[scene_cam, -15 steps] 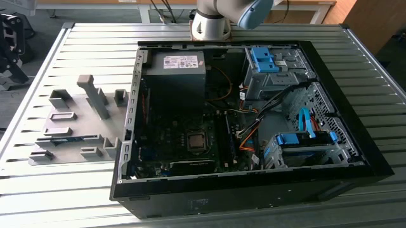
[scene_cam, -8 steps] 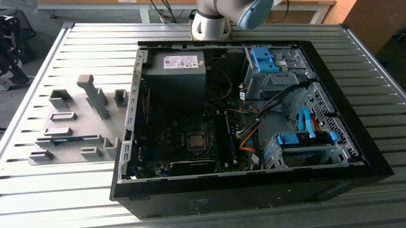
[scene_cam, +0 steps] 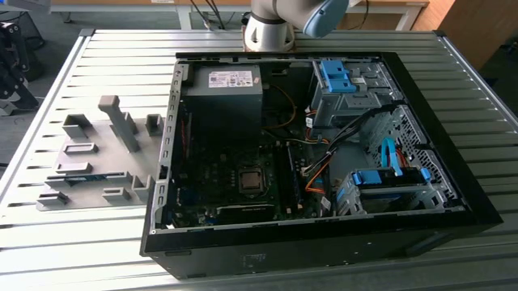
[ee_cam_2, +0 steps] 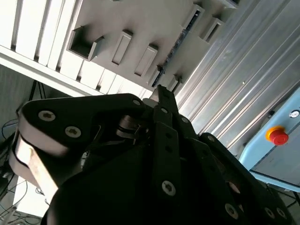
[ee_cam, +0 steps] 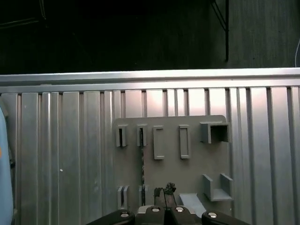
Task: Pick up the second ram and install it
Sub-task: 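Pick up the second ram and move it above second insertion slot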
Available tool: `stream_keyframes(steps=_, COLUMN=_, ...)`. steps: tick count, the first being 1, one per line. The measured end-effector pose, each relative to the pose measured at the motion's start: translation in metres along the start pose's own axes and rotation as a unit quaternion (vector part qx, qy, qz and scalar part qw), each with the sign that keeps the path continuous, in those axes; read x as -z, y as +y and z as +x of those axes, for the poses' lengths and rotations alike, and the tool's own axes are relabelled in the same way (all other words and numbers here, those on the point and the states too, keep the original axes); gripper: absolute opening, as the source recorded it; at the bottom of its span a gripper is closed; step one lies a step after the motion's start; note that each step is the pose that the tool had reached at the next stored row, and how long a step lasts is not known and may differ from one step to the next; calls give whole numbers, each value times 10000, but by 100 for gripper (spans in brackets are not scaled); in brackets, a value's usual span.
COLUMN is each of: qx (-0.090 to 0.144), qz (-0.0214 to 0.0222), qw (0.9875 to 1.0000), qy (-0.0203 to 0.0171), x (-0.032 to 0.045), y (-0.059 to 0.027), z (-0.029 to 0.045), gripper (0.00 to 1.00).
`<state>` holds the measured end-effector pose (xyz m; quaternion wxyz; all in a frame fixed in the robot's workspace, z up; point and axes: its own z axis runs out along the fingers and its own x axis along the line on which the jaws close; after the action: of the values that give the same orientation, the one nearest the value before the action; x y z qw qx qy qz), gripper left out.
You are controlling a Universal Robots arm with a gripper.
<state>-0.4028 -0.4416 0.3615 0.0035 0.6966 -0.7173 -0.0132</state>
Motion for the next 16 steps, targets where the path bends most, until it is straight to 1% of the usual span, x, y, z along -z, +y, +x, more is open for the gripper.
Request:
stream_keyframes(steps=3, qx=267, qz=-4, qw=9996, qy=8, x=-9, y=0, z=0, gripper=11)
stream_keyframes(steps=7, qx=302, qz=-4, qw=9995, qy=11, x=-10, y=6, z=0, gripper=11)
stream_keyframes(steps=8, qx=302, qz=-4, qw=9995, qy=11, x=-10, y=6, z=0, gripper=23)
stream_keyframes(steps=9, qx=302, qz=-4, qw=9995, qy=11, x=-12, y=6, z=0, gripper=23)
stream_keyframes(steps=11, qx=249, qz=-3, qw=9997, qy=10, x=-34, y=6, z=3, gripper=35)
stream_keyframes(steps=13, qx=108, qz=-1, qw=9999, qy=6, x=-67, y=5, z=3, gripper=35)
stream_keyframes(steps=14, qx=25, qz=0, qw=10000, qy=4, x=-85, y=4, z=4, gripper=42)
stream_keyframes(steps=16, qx=-91, qz=1, qw=10000, qy=2, x=-116, y=3, z=6, gripper=42)
